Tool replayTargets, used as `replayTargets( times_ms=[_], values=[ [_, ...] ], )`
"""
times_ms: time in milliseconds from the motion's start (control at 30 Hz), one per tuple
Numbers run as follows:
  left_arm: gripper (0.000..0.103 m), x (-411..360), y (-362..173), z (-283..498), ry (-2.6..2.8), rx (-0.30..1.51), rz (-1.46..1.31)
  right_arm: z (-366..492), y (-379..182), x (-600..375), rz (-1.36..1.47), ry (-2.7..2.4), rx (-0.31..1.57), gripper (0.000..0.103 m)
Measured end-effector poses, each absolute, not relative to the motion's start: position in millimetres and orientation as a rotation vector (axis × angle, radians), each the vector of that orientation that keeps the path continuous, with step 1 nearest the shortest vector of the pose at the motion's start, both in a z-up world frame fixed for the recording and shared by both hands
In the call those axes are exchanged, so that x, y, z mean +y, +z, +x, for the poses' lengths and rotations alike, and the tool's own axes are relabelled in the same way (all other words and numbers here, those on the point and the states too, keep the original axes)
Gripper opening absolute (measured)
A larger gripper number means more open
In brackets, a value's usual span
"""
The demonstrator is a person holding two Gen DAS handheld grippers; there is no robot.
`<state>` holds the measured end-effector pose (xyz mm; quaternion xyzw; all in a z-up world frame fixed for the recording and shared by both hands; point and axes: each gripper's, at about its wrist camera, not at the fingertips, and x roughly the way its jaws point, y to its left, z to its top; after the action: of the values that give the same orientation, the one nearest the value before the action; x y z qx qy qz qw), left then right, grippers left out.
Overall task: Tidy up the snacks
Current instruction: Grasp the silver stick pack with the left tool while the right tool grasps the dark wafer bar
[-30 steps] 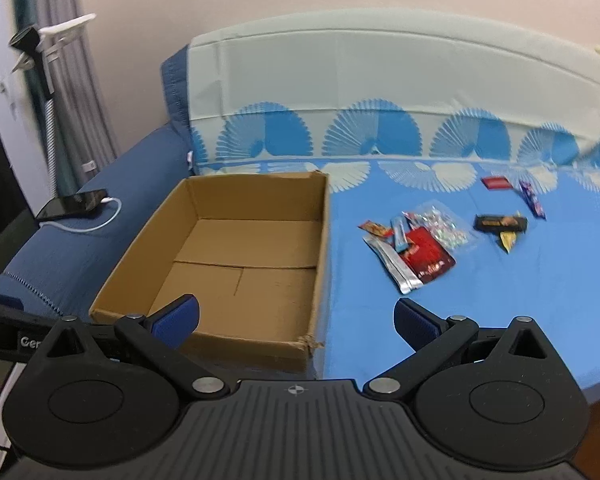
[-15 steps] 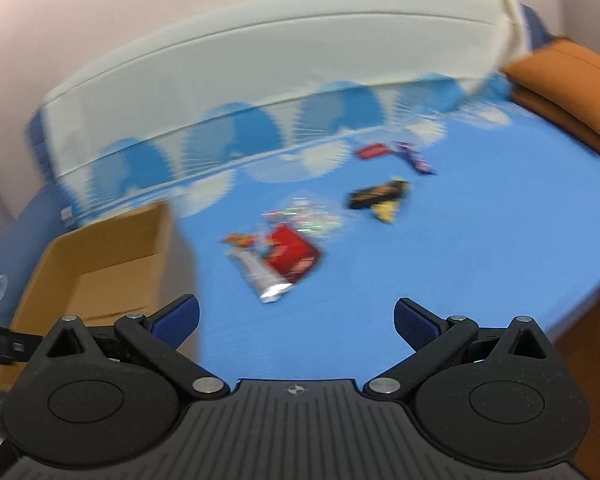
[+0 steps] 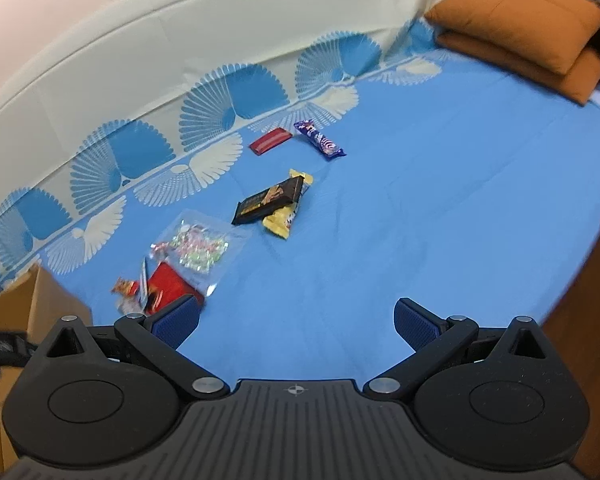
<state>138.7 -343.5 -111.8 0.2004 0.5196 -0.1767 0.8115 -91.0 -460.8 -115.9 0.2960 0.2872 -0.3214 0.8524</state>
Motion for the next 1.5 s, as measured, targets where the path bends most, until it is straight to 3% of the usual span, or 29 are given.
replayTargets(
  times_ms=[433, 733, 900, 933, 1000, 1033, 1067, 1100, 1133, 1167, 1500],
  values=[
    [0.103, -401, -220, 227, -0.304, 1.312, 0.427, 113, -169, -568, -0.019, -0.345, 0.809, 0.103],
    [0.103, -377, -243, 254, -0.333, 1.388, 0.284, 203, -232, -583, -0.013, -0.229, 1.018, 0.103],
    [0.103, -375, -236, 262, -0.333, 1.426, 0.280, 195, -240, -601, 0.112, -0.232, 1.005, 0.103],
    [0.095, -377, -235, 268, -0.318, 1.415, 0.272, 192, -241, -604, 0.128, -0.242, 1.006, 0.103],
    [0.069, -369, -223, 265, -0.266, 1.377, 0.237, 181, -241, -608, 0.149, -0.246, 0.998, 0.101],
    [0.037, -365, -216, 263, -0.278, 1.368, 0.222, 177, -240, -606, 0.136, -0.247, 0.993, 0.092],
    [0.032, -363, -211, 261, -0.293, 1.367, 0.221, 171, -238, -602, 0.123, -0.238, 0.971, 0.076],
    [0.031, -359, -206, 259, -0.297, 1.374, 0.212, 168, -236, -598, 0.109, -0.232, 0.956, 0.069],
    [0.031, -356, -202, 258, -0.305, 1.378, 0.201, 165, -234, -593, 0.098, -0.226, 0.953, 0.054],
    [0.030, -354, -199, 256, -0.314, 1.376, 0.203, 163, -231, -589, 0.088, -0.226, 0.955, 0.046],
    [0.030, -320, -141, 183, -0.426, 1.238, 0.246, 93, -195, -551, 0.274, -0.322, 0.836, 0.044]
  ],
)
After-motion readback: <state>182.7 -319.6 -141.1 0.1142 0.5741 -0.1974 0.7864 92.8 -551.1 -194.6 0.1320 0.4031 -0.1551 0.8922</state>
